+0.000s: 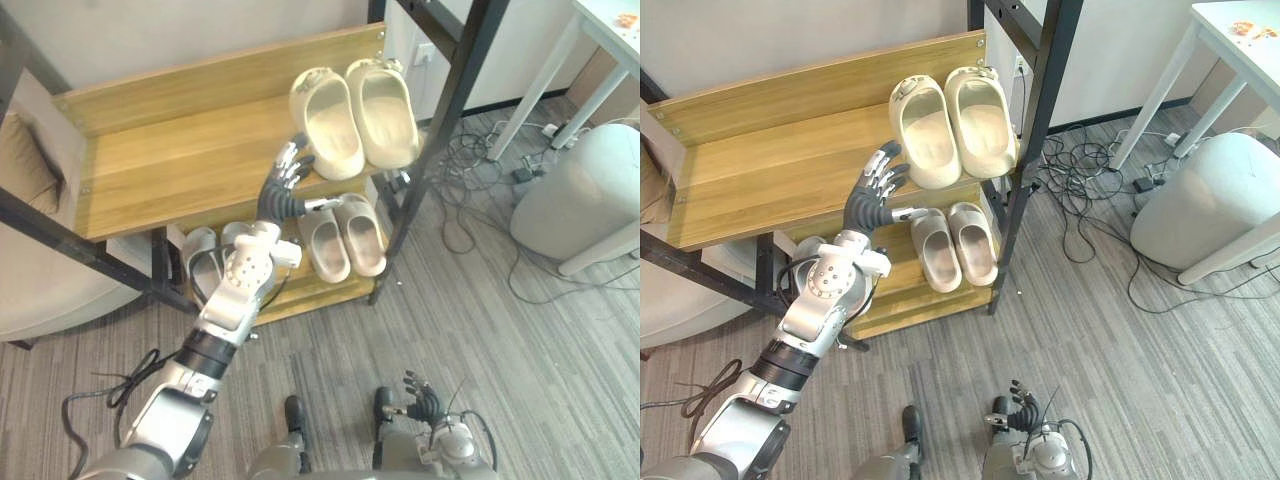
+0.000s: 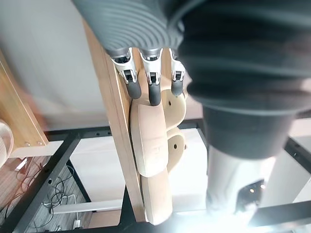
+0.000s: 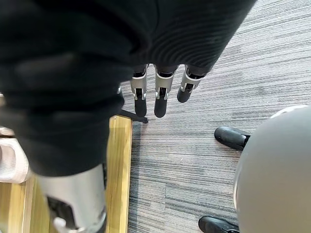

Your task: Organize the slippers on the shoe rack

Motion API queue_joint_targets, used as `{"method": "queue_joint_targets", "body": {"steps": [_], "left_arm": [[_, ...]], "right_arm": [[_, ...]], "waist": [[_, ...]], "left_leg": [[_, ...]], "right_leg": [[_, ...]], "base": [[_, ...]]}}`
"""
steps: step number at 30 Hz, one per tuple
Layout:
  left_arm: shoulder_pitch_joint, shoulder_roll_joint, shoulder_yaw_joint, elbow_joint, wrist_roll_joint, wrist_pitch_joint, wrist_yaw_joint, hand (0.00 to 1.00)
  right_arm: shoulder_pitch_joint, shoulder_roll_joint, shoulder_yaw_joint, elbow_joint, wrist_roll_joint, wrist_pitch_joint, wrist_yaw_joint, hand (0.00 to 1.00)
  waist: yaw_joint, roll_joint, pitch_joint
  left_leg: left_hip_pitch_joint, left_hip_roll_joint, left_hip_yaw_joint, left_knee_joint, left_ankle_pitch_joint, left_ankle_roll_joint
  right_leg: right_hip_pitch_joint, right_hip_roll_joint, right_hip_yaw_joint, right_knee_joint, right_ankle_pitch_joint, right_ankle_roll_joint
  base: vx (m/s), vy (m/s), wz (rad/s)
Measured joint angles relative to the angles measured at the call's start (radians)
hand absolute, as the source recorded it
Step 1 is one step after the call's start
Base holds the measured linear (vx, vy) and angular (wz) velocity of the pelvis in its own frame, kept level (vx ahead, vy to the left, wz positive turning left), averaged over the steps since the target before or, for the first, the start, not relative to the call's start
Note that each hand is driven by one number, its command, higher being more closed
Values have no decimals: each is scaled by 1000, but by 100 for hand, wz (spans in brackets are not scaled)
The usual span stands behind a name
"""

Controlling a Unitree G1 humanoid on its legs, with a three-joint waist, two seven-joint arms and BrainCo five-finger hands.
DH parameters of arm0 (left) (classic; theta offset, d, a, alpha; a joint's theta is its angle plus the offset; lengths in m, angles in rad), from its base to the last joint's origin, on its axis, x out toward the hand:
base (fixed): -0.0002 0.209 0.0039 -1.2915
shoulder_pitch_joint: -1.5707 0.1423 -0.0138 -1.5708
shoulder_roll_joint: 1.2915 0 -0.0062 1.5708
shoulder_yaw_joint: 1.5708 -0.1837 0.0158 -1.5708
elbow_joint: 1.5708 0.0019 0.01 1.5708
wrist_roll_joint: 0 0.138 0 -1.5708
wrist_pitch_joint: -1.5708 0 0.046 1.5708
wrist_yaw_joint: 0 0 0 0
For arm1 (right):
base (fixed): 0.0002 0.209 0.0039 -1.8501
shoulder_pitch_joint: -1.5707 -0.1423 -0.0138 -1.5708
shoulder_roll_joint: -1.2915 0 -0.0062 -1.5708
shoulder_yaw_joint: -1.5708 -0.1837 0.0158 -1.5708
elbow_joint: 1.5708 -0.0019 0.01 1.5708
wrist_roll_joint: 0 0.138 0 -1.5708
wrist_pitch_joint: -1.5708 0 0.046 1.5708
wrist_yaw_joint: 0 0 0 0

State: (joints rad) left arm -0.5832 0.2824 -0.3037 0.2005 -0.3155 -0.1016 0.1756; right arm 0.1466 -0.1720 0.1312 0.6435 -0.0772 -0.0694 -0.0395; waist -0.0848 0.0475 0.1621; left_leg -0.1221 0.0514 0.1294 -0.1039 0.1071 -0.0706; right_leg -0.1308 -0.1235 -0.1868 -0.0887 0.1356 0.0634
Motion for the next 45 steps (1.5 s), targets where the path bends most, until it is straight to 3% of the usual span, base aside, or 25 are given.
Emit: {"method": "queue_joint_targets", "body": {"steps": [14,21,26,31,34,38,45], "left_arm": [[-112,27,52,137,1,10,45,0],[-110,87,83,151,41,22,34,0],[-47,126,163,147,78,27,34,0],[88,173,199,-17,77,26,33,0],[187,167,196,-172,35,18,10,0],[359,116,135,-379,-67,-15,-51,0],[597,15,6,-536,-163,-21,-154,0]], "right_arm": [[11,-25,-2,-11,1,1,-5,0],[10,-18,-11,-9,2,0,-9,0],[10,-18,-13,0,2,0,-7,0],[16,-17,-14,1,2,-1,-1,0],[20,-17,-12,3,2,-1,2,0],[19,-17,-9,13,1,-1,10,0],[10,-16,18,60,-2,0,20,0]], "waist": [[-23,-8,-2],[-25,-8,-2],[-24,-8,-2],[-10,-7,-2],[27,-7,-3],[49,-3,-23],[87,0,-61]], "left_leg": [[-16,-6,27,0,-3,-4],[-12,-5,25,0,0,1],[11,-2,18,0,-3,-3],[14,4,-10,0,-9,-7],[18,6,-35,0,-10,-7],[19,0,-67,0,-10,-6],[38,-6,-113,0,-15,-5]], "right_leg": [[-41,-4,38,0,10,0],[-32,2,31,-2,16,3],[-5,5,22,-2,4,0],[20,7,-19,-2,-12,-2],[36,5,-36,0,-23,-1],[62,0,-77,0,-35,6],[108,-3,-117,0,-59,9]], "base": [[-32,36,-7],[6,48,-1],[5,40,3],[13,30,23],[38,29,20],[46,29,28],[21,16,22]]}}
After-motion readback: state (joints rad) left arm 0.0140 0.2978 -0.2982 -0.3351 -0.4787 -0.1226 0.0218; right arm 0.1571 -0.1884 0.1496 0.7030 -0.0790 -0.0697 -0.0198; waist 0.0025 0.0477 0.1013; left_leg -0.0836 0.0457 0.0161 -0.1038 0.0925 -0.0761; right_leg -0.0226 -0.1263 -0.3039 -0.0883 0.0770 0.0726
